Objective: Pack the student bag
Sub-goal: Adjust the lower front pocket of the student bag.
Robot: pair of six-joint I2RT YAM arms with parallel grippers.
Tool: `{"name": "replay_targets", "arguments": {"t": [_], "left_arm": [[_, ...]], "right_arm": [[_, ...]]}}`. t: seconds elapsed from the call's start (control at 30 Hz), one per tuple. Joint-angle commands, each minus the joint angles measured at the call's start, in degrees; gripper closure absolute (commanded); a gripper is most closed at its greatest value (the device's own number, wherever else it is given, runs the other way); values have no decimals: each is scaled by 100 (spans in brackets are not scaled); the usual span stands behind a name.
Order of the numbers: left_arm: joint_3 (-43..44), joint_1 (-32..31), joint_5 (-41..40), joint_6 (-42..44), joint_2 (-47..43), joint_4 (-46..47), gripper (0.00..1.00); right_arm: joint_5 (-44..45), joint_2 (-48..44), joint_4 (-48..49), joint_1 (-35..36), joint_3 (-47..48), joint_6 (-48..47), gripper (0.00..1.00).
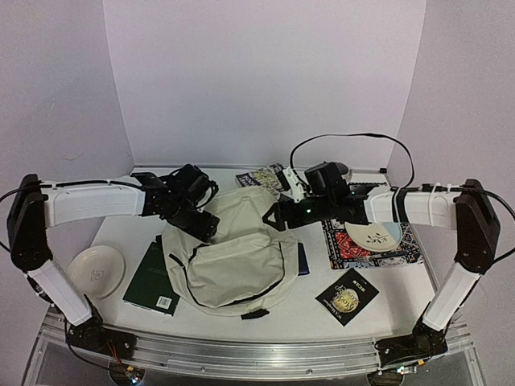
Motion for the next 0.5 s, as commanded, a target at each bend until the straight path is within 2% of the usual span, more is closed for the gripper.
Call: {"name": "replay_targets", "arguments": {"t": [0.0,0.27,0.47], "left_arm": [[427,40,-176,963,391,-334,19],[505,43,280,1398,710,-485,16],[468,0,193,1571,965,-504,14]], "right_arm": [[147,-350,-50,129,-184,-36,19],[221,-417,-46,214,-423,-15,15],[198,-364,41,224,-471,16,12]]}}
